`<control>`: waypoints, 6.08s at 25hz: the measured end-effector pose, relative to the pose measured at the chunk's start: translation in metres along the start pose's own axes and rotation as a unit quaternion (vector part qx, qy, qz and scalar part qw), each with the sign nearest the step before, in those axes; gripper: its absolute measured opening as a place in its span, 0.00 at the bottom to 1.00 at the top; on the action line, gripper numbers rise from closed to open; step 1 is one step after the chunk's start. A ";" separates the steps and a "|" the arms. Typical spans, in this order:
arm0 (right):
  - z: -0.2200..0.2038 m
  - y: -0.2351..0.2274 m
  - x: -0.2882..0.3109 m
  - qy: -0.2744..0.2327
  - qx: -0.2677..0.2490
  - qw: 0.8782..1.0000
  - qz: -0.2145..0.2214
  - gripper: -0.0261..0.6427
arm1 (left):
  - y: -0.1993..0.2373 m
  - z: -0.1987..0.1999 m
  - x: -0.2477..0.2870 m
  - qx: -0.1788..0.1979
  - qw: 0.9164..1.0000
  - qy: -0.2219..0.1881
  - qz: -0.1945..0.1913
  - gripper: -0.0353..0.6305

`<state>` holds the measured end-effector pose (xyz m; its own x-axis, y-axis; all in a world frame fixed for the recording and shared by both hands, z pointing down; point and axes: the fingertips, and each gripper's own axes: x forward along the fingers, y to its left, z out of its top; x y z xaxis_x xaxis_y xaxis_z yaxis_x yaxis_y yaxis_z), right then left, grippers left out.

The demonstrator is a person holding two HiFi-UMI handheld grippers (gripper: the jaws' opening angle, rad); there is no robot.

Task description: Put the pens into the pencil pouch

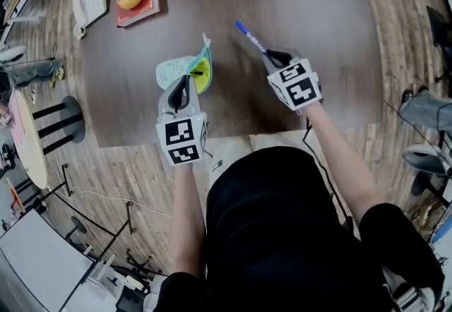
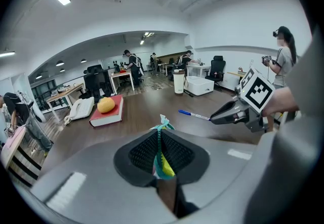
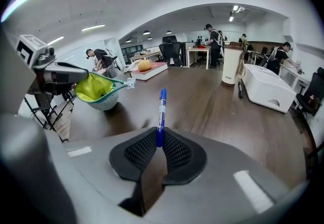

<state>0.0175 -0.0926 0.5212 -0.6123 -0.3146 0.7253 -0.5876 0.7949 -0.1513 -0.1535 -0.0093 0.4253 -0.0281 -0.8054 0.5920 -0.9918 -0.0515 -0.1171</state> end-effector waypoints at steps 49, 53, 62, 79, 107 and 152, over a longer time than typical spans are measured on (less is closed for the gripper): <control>0.010 0.122 -0.050 0.004 -0.163 0.968 0.192 0.10 | 0.001 -0.003 -0.002 -0.018 1.000 -0.004 0.012 0.08; 0.013 0.129 -0.044 0.007 -0.171 0.967 0.189 0.10 | 0.003 -0.004 -0.004 -0.022 1.000 -0.006 0.012 0.08; 0.022 0.145 -0.030 0.013 -0.188 0.963 0.195 0.10 | 0.005 -0.004 -0.009 -0.021 1.000 -0.010 0.007 0.08; 0.046 0.169 -0.011 0.004 -0.187 0.960 0.209 0.10 | 0.005 -0.003 -0.012 -0.019 1.000 -0.013 -0.002 0.08; 0.064 0.194 0.022 0.010 -0.197 0.955 0.224 0.11 | 0.001 -0.005 -0.016 -0.025 1.000 -0.011 -0.014 0.08; 0.062 0.173 -0.001 -0.010 -0.186 0.960 0.208 0.11 | -0.004 -0.006 -0.015 -0.019 1.000 -0.010 -0.019 0.08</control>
<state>-0.1161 0.0129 0.4532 -0.7660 0.0640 0.6396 -0.0618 0.9831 -0.1723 -0.1495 0.0063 0.4215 0.0112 -0.8149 0.5795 -0.9962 -0.0591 -0.0638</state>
